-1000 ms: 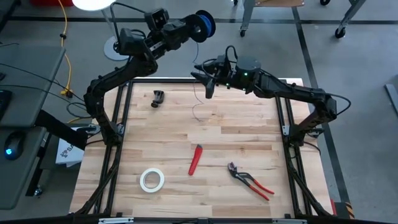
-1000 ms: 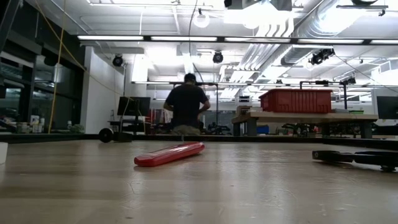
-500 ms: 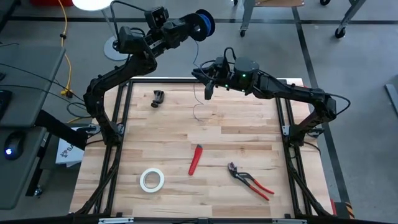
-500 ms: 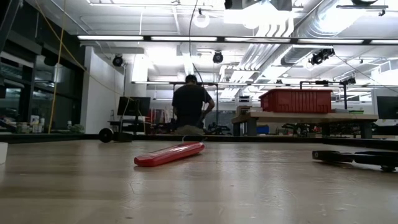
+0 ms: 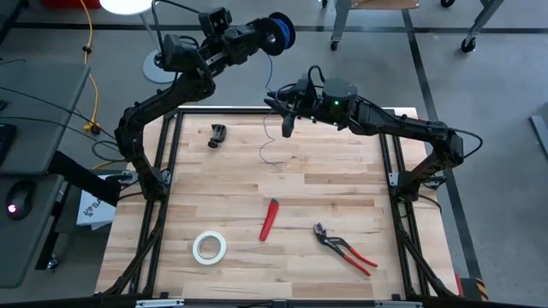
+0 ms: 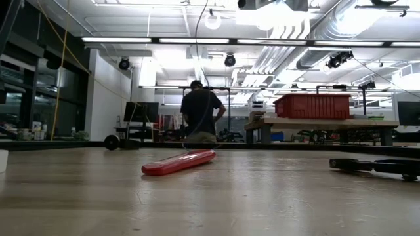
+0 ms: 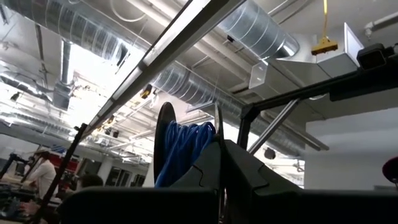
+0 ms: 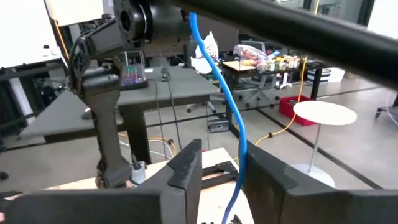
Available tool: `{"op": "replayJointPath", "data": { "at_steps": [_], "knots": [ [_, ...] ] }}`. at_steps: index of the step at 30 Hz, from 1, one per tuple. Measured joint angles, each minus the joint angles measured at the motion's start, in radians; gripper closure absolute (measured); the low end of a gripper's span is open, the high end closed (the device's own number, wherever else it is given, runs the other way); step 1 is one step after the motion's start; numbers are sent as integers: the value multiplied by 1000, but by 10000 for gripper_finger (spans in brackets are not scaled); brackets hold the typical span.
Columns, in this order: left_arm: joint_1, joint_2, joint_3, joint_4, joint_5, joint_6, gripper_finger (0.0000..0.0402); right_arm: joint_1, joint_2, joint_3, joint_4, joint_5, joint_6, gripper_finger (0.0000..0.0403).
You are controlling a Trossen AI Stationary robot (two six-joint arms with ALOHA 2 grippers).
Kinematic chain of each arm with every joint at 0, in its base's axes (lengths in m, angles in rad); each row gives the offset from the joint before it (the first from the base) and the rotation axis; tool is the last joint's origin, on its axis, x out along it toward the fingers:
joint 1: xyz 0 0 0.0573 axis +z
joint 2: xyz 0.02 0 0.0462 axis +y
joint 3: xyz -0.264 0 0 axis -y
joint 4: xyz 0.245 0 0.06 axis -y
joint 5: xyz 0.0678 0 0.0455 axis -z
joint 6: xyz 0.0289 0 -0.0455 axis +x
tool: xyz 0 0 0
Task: Coil cords
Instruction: Coil the blue wire cable onto the black spool
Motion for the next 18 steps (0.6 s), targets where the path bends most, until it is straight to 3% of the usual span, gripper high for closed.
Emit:
{"op": "replayJointPath", "data": {
  "at_steps": [13,18],
  "knots": [
    [15,0,0,-2,6,1,401,-2,0,0,0,10,-23,393],
    [44,0,0,-3,39,35,401,-2,-14,0,-20,4,-16,401]
  ]
}}
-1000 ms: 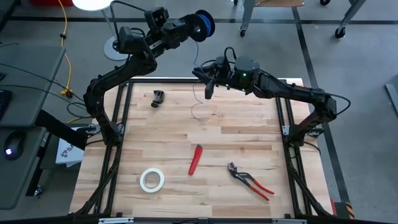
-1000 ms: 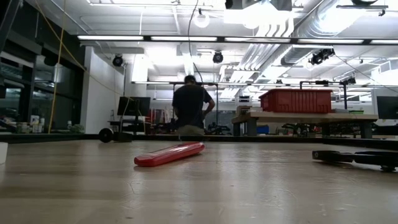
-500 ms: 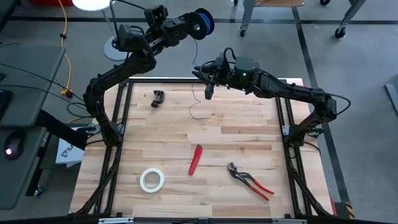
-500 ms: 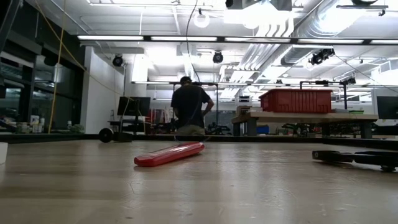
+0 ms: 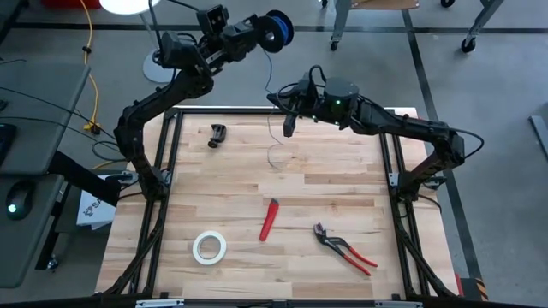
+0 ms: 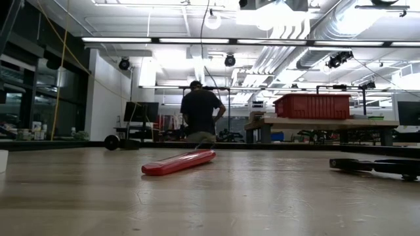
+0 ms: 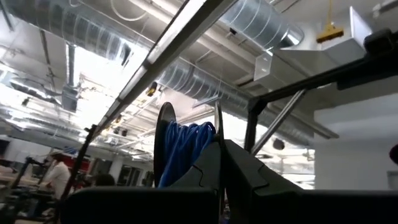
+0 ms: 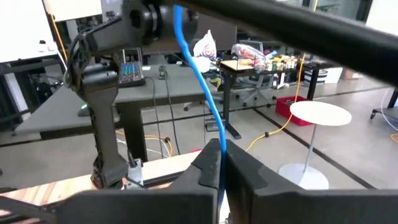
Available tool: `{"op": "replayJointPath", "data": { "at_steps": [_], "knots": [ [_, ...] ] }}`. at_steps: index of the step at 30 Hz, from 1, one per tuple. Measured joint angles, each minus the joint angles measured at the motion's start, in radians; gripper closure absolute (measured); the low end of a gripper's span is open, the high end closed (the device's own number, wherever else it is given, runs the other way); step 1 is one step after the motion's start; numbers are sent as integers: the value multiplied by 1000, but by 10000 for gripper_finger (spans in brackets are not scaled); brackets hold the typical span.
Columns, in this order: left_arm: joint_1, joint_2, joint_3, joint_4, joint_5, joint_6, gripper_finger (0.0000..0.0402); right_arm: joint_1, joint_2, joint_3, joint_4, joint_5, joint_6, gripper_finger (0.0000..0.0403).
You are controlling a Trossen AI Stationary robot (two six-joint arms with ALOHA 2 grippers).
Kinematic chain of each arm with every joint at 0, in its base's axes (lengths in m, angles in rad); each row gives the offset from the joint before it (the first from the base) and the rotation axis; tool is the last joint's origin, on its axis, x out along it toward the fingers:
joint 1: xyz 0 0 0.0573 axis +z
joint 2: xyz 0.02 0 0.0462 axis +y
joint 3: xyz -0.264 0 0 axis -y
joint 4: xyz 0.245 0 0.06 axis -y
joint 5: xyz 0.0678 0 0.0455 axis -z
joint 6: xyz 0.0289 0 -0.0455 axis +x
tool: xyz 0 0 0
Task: Coil cords
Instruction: Coil the blue wire cable onto the black spool
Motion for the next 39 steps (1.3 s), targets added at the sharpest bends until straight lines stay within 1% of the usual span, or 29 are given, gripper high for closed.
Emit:
{"op": "replayJointPath", "data": {
  "at_steps": [3,6,8,11,13,23,28,32,36,39],
  "knots": [
    [40,0,0,-5,21,0,401,0,-28,0,-51,-2,21,402],
    [86,0,0,-75,40,2,401,0,-60,0,-124,-2,22,402],
    [117,0,0,-149,74,1,401,5,-85,0,-164,-3,24,402],
    [151,0,0,-306,111,3,401,7,-123,0,-205,-4,29,402],
    [165,0,0,-388,135,30,401,7,-146,0,-219,-4,40,402],
    [168,-1,0,-743,266,172,401,-25,-235,0,-239,27,14,403],
    [174,-22,0,-859,264,253,401,-49,-267,0,-271,27,13,403],
    [181,-43,0,-863,259,264,401,-55,-274,0,-294,25,13,403],
    [191,-65,0,-860,196,301,401,-55,-276,0,-283,-13,21,403],
    [207,-69,0,-859,167,317,401,-50,-276,0,-284,-25,22,403]
  ]
}}
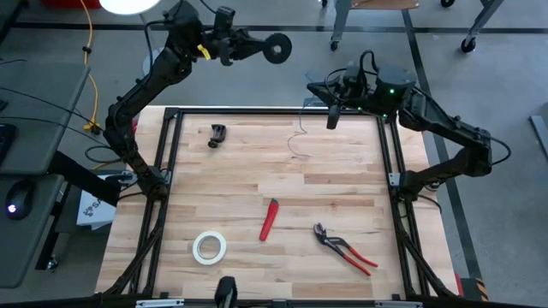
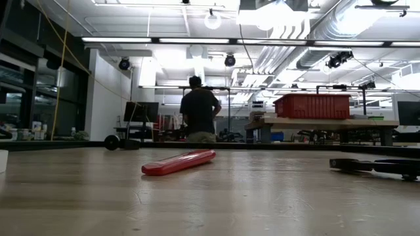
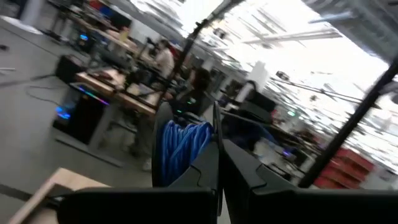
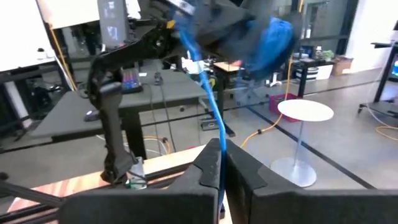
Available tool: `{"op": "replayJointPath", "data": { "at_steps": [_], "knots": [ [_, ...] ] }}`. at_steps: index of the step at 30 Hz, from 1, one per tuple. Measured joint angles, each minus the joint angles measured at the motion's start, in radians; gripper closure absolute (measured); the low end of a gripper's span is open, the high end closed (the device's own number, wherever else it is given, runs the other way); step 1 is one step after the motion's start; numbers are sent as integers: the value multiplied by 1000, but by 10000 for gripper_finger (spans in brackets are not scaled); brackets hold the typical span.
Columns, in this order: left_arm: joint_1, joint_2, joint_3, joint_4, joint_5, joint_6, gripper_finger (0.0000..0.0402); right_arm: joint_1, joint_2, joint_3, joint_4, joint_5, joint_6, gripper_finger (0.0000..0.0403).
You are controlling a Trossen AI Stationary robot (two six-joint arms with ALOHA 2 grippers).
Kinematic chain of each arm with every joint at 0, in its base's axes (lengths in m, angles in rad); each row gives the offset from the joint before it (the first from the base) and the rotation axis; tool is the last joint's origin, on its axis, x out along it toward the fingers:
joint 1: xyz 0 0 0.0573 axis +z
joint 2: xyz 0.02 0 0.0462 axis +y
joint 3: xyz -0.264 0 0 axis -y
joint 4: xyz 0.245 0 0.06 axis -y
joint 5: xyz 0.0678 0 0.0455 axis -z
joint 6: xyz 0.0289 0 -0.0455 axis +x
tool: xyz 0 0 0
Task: Coil cords
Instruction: Coil the blue wire cable onto the black spool
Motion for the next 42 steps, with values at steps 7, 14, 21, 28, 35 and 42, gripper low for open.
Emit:
{"op": "replayJointPath", "data": {
  "at_steps": [7,14,21,28,35,42],
  "knots": [
    [21,2,0,13,-82,-9,401,15,-11,0,-1,-2,2,403],
    [3,-3,0,5,16,-79,401,15,-15,0,-3,-2,10,403],
    [-25,-4,0,-309,135,-38,401,15,-30,0,-2,-8,10,403],
    [-90,17,0,-590,126,92,401,15,-36,0,11,-40,26,403],
    [-208,51,0,-499,239,-31,401,5,-36,0,69,-42,20,403],
    [-317,93,0,-78,370,-364,401,-39,-36,0,117,-80,47,403]
  ]
}}
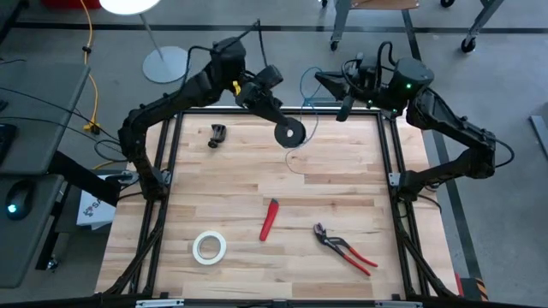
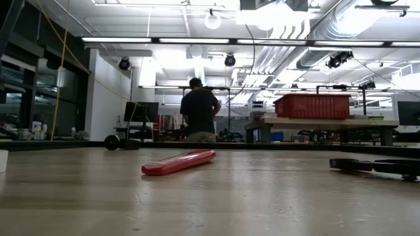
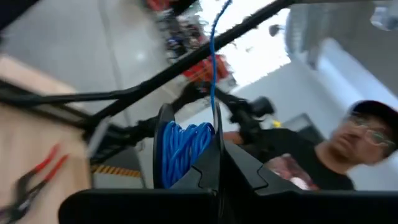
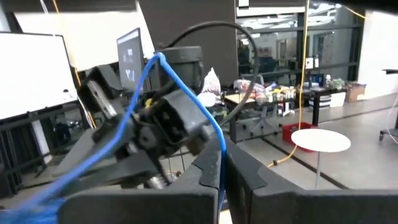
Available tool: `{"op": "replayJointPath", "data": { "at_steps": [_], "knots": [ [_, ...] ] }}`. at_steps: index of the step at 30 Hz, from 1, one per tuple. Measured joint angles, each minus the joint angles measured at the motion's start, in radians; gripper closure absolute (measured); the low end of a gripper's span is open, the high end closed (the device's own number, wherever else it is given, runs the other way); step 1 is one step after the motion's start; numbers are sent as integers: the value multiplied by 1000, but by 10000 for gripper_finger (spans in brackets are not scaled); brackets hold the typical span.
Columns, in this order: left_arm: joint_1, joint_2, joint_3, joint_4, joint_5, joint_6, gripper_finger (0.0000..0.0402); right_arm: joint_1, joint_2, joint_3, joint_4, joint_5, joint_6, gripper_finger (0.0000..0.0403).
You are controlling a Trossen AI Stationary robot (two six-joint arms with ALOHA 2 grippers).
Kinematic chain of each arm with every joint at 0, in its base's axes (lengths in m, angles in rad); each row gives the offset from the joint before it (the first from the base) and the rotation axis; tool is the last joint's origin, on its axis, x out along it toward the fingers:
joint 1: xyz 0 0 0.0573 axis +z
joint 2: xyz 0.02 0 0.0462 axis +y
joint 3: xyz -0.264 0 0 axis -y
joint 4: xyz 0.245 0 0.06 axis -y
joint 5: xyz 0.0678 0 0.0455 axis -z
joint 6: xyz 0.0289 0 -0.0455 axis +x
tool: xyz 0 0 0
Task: Coil cords
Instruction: Coil the blue wire cable onto the black spool
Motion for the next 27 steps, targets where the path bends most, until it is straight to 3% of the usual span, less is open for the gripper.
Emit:
{"op": "replayJointPath", "data": {
  "at_steps": [12,27],
  "knots": [
    [-79,35,0,458,-6,-344,401,-91,50,1,94,-7,86,403],
    [-99,37,1,733,-37,-416,401,-150,237,0,172,-89,235,403]
  ]
}}
